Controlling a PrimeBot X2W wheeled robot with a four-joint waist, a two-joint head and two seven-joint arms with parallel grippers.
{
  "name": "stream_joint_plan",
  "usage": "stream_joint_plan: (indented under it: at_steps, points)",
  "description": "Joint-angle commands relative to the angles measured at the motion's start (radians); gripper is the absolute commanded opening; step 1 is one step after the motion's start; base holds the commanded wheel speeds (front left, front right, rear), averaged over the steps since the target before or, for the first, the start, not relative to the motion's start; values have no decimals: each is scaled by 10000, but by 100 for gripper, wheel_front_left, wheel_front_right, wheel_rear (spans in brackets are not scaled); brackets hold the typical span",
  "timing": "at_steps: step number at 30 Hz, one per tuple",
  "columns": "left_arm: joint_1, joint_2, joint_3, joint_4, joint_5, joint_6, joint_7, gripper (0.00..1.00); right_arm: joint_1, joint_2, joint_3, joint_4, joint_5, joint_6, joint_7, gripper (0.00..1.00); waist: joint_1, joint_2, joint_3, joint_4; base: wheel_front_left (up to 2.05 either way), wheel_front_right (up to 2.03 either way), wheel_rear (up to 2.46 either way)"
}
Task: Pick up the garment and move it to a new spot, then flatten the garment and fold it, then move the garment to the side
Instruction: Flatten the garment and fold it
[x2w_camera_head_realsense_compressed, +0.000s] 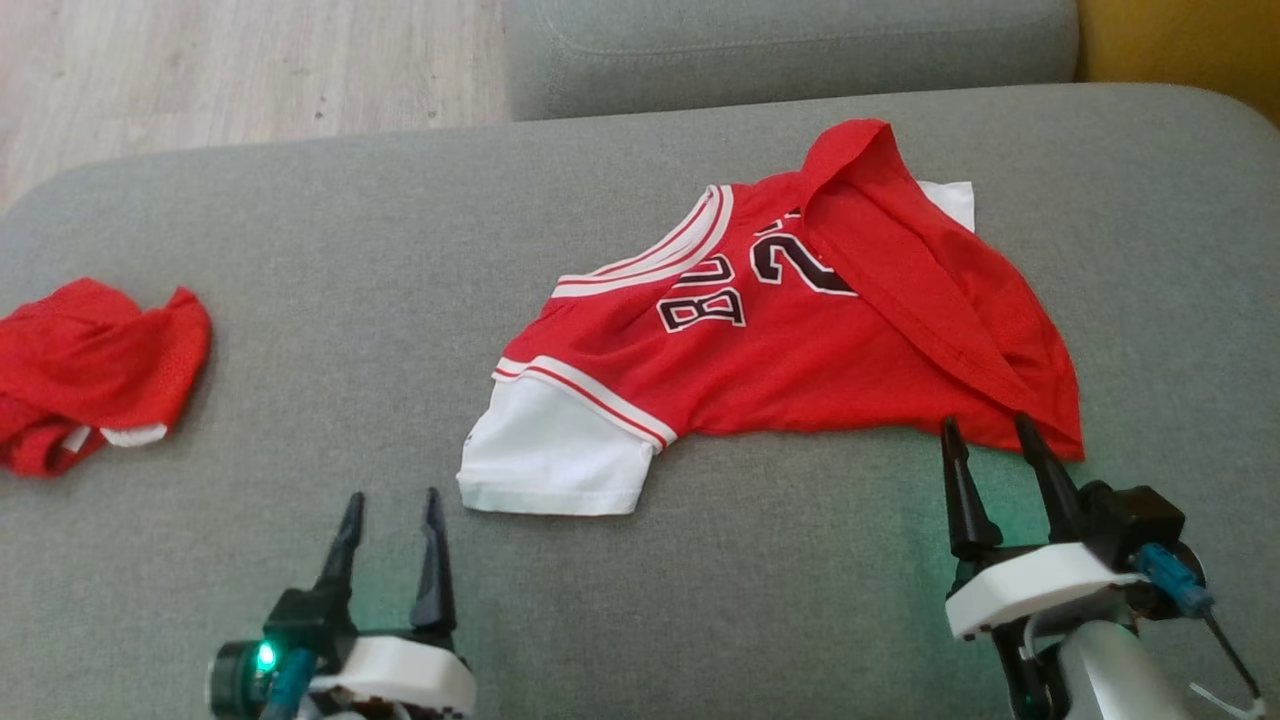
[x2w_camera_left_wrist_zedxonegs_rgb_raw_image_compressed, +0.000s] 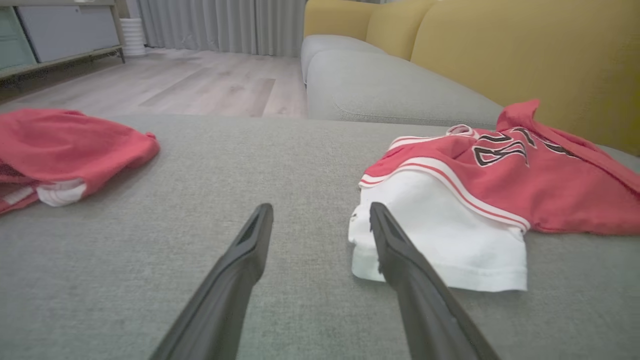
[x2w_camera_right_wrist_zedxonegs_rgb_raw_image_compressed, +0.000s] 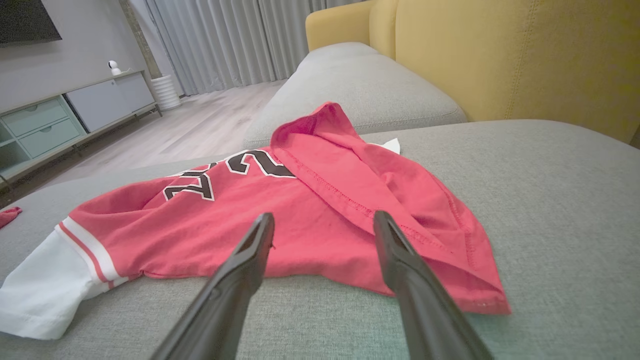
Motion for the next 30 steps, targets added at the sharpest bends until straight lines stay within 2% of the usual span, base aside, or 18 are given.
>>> stream_joint_plan:
  at_steps: [1, 5, 13, 26, 27, 28, 29, 30]
  points:
    - [-365, 93, 107, -149, -204, -167, -53, 100, -320, -47, 231, -287, 71, -7, -95, 100, 0, 0, 138, -24, 0, 0, 0]
    - [-846, 93, -230, 386, -689, -653, -53, 100, -489, -47, 248, -258, 35, -7, -95, 100, 0, 0, 594, -134, 0, 0, 0]
    - [-1612, 93, -388, 1473, -1329, -1076, -53, 100, -782, -47, 213, -294, -9, -7, -95, 100, 0, 0, 1188, -524, 0, 0, 0]
    - [-1915, 93, -426, 2351, -1941, -1342, -53, 98, -913, -47, 29, -327, 7, -7, -95, 100, 0, 0, 1478, -699, 0, 0, 0]
    - [-1927, 93, -454, 2418, -2027, -1348, -53, 75, -921, -47, 24, -323, 8, -7, -95, 100, 0, 0, 1488, -691, 0, 0, 0]
    - [-1936, 93, -497, 2495, -2081, -1354, -53, 45, -927, -47, 0, -307, 6, -7, -95, 100, 0, 0, 1494, -683, 0, 0, 0]
    - [-1942, 93, -560, 2591, -2118, -1359, -53, 30, -931, -47, -61, -265, 8, -7, -95, 100, 0, 0, 1495, -676, 0, 0, 0]
    - [-1947, 93, -609, 2686, -2167, -1364, -53, 0, -944, -47, -156, -221, 11, -7, -95, 100, 0, 0, 1494, -669, 0, 0, 0]
